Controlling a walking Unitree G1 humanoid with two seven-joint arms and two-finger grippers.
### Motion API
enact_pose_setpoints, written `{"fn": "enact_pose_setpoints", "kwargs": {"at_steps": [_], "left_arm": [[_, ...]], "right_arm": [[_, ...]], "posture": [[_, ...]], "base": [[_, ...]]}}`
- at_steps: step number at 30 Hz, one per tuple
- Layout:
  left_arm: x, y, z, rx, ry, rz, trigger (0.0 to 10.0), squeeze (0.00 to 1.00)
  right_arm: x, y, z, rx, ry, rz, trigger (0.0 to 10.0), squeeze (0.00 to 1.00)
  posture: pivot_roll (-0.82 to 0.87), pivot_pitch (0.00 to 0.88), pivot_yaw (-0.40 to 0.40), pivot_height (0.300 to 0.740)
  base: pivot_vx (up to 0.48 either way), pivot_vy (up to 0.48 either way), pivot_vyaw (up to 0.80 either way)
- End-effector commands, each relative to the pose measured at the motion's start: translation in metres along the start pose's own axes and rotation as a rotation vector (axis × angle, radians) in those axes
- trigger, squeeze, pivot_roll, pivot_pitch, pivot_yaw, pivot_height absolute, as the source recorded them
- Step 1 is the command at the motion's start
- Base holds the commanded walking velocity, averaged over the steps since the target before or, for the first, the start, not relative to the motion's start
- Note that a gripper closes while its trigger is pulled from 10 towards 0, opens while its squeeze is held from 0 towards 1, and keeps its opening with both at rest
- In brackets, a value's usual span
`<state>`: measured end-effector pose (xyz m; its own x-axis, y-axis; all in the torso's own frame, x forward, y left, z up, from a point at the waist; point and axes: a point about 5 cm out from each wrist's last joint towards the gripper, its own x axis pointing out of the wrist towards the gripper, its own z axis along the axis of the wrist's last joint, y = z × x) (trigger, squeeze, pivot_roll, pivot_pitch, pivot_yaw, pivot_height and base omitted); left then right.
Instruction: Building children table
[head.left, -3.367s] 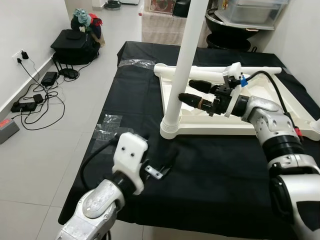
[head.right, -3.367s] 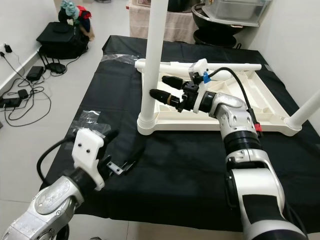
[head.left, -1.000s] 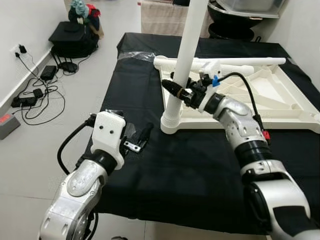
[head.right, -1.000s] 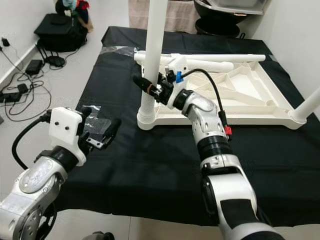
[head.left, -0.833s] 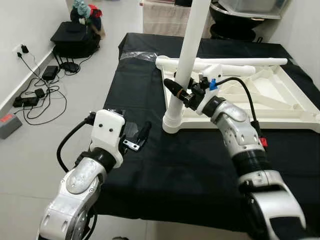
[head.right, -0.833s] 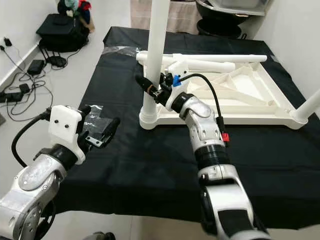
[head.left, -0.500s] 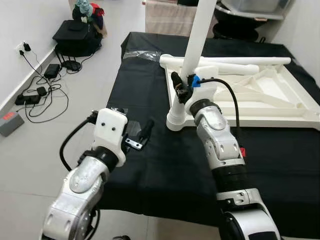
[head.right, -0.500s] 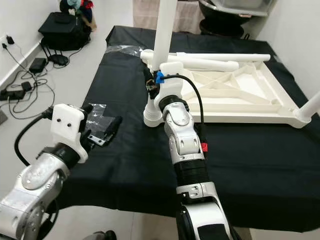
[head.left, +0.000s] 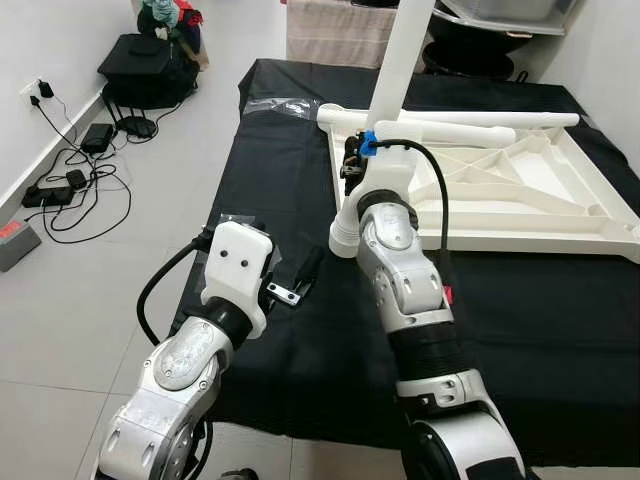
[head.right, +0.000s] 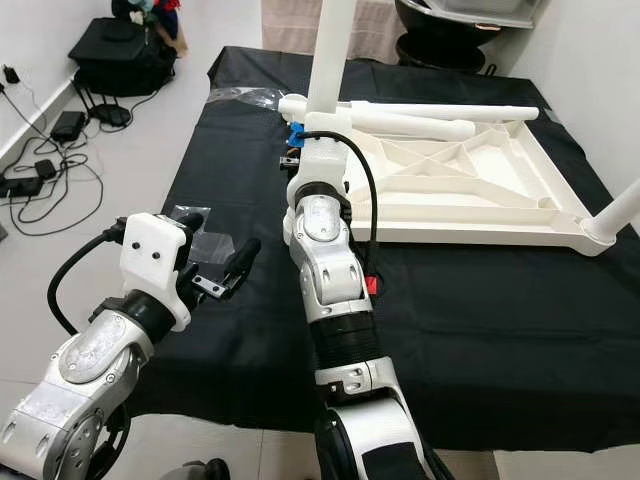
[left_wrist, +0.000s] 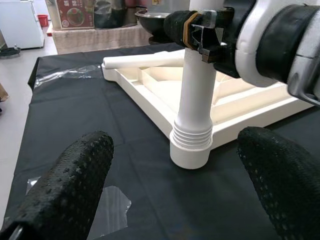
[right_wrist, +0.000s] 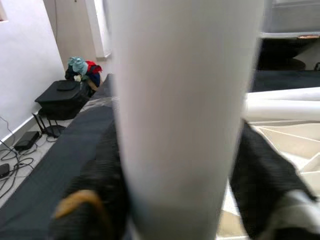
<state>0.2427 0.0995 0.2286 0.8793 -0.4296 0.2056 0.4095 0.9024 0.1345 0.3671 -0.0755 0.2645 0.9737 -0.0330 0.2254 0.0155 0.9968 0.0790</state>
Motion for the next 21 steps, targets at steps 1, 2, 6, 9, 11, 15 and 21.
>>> {"fn": "enact_pose_setpoints", "kwargs": {"at_steps": [1,2,6,9,11,15,21], "left_arm": [[-0.002,-0.001,0.000,-0.002,-0.007,-0.007,10.0,0.00],[-0.002,-0.001,0.000,-0.002,-0.007,-0.007,10.0,0.00],[-0.001,-0.002,0.000,0.001,-0.008,-0.007,10.0,0.00],[-0.001,-0.001,0.000,0.002,-0.009,-0.007,10.0,0.00],[-0.001,-0.001,0.000,0.000,-0.010,-0.006,10.0,0.00],[-0.001,-0.001,0.000,0.002,-0.010,-0.003,10.0,0.00],[-0.001,-0.001,0.004,-0.011,-0.031,-0.012,10.0,0.00]], "right_arm": [[-0.002,-0.007,-0.007,-0.006,0.024,-0.023,10.0,1.00],[-0.002,-0.007,-0.007,-0.006,0.024,-0.023,10.0,1.00],[0.003,-0.011,-0.002,0.021,0.014,0.053,10.0,0.00],[0.006,-0.010,0.001,0.073,0.027,0.175,10.0,0.00],[0.007,-0.008,0.002,0.106,0.037,0.233,10.0,0.00],[0.010,-0.013,0.001,0.114,0.081,0.439,10.0,0.00],[0.017,-0.049,0.002,0.090,0.134,0.767,10.0,0.00]], "posture": [[0.08,0.178,-0.115,0.740],[0.08,0.178,-0.115,0.740],[0.08,0.176,-0.113,0.740],[0.08,0.177,-0.114,0.740],[0.08,0.177,-0.114,0.740],[0.08,0.178,-0.116,0.740],[0.08,0.178,-0.117,0.740]], "base": [[0.000,0.000,0.00],[0.000,0.000,0.00],[0.000,0.000,0.00],[0.000,0.000,0.00],[0.000,0.000,0.00],[0.000,0.000,0.00],[0.000,0.000,0.00]]}}
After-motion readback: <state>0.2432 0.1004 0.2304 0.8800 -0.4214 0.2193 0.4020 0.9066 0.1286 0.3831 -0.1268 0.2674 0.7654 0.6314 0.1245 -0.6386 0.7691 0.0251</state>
